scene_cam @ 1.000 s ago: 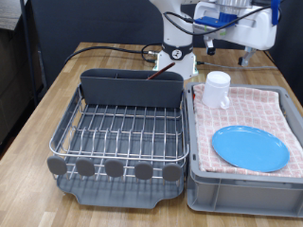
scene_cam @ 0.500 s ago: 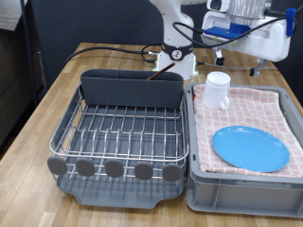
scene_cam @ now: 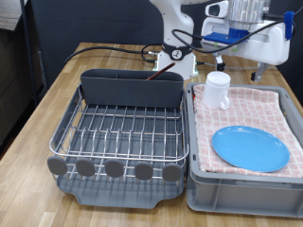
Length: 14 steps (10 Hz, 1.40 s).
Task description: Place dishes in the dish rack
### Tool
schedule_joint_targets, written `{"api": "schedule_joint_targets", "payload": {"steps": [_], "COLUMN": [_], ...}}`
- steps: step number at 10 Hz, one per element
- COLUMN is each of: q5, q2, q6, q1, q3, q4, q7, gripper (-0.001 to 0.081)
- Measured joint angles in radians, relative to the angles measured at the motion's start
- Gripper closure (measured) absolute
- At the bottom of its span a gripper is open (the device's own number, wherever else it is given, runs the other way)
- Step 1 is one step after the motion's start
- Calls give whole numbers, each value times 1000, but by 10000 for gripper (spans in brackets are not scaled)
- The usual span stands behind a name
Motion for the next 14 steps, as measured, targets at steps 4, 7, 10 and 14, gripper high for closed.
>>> {"api": "schedule_joint_targets", "payload": {"steps": [4, 7, 10, 14], "q5": [235, 581, 670, 907], "q2": [61, 127, 148, 184], "q6": [256, 372, 384, 409], "q1": [2, 3, 2, 1], "q3": [-15, 3, 16, 57], "q4": [-105, -120, -106, -69], "q7": [-260, -637, -723, -953], "gripper": [4, 4, 4, 4]}}
